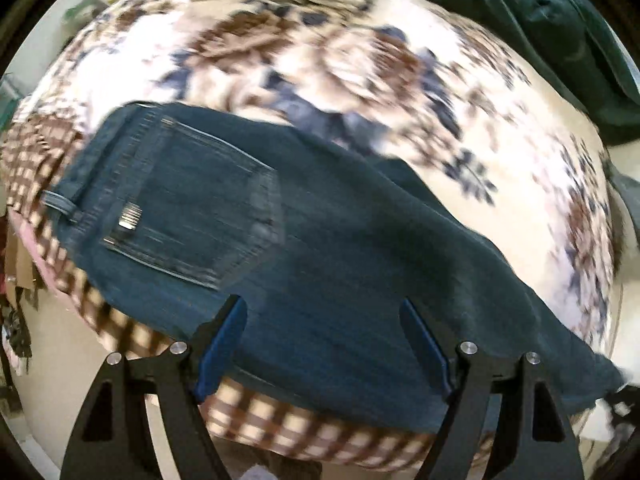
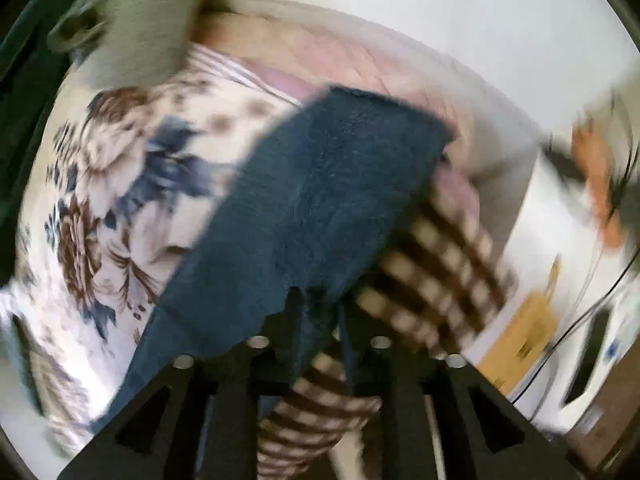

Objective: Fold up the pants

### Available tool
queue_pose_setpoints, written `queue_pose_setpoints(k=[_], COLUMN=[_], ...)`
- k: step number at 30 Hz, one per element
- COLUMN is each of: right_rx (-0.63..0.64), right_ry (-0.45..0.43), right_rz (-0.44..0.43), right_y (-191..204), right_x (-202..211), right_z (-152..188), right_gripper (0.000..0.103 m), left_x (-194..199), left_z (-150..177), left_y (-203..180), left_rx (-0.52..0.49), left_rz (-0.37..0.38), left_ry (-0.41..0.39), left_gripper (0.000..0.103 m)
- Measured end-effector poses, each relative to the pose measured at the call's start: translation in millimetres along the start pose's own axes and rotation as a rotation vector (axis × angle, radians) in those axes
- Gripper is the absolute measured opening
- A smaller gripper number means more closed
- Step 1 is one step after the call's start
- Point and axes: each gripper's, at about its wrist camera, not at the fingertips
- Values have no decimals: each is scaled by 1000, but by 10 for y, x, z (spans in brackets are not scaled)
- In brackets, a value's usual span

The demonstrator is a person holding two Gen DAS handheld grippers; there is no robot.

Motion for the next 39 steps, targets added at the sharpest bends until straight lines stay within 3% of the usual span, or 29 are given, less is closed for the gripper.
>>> queue_pose_setpoints(k=[1,3,7,8,9,11,14,18,20,21,24,25,27,28,29,30,32,36,39], right_rx=[-32,-98,-160,-153,-134,-67,66,131,150,159,114,83,89,122,171,235,390,757,955], right_ry=[-2,-13,-25,-39,-79,-142,-280,-421,-449,-428,-167,-131,-132,-140,-148,-145,-72,239,384], right_rz=[-43,-145,-130,-130,-87,-29,-39,-169,-200,-172,28,48,23,24,24,-3,-86,-244,-284], right_y=[-97,-267,-345,-321,-297,-180,74,183,169,149,12,-60,-20,76,226,442,944,2333,3257], right_x=[1,-11,-178,-190,-168,-101,233,667,692,585,-15,-56,84,189,302,408,480,162,-199], right_z=[-15,-54,-114,-109,-113,-58,116,304,316,263,15,18,124,221,356,535,927,1975,2752], right_gripper=[43,46,45,41,9,8,8,7,7,8,9,13,21,34,41,48,54,55,55], left_x=[-23,-47,-81,-93,-98,-108,-108,-96,-92,-91,-111,-115,-112,-100,-83,-53,-12,14,-28], left_z=[17,55,121,141,157,184,204,200,196,194,195,199,208,214,220,225,237,218,185], left_y=[-79,-240,-513,-562,-587,-632,-654,-632,-598,-575,-508,-481,-397,-330,-254,-144,19,412,694], left_rx=[-13,-48,-116,-125,-129,-139,-145,-146,-140,-136,-124,-120,-108,-97,-80,-55,-24,44,88], left_rz=[14,34,57,63,63,60,53,44,42,39,35,33,28,19,15,15,-1,-40,-64], left_ry=[8,19,20,26,28,29,24,10,7,3,7,9,15,18,23,26,26,29,40], left_gripper=[78,78,78,78,78,78,78,78,78,78,77,77,77,78,78,77,78,77,77])
Point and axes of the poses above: each gripper's, at about its wrist camera, not at the fingertips, and x roughly against the way its jaws point, y to its left, z to its underside, and after that the axes turned 6 degrees about -x, right-handed
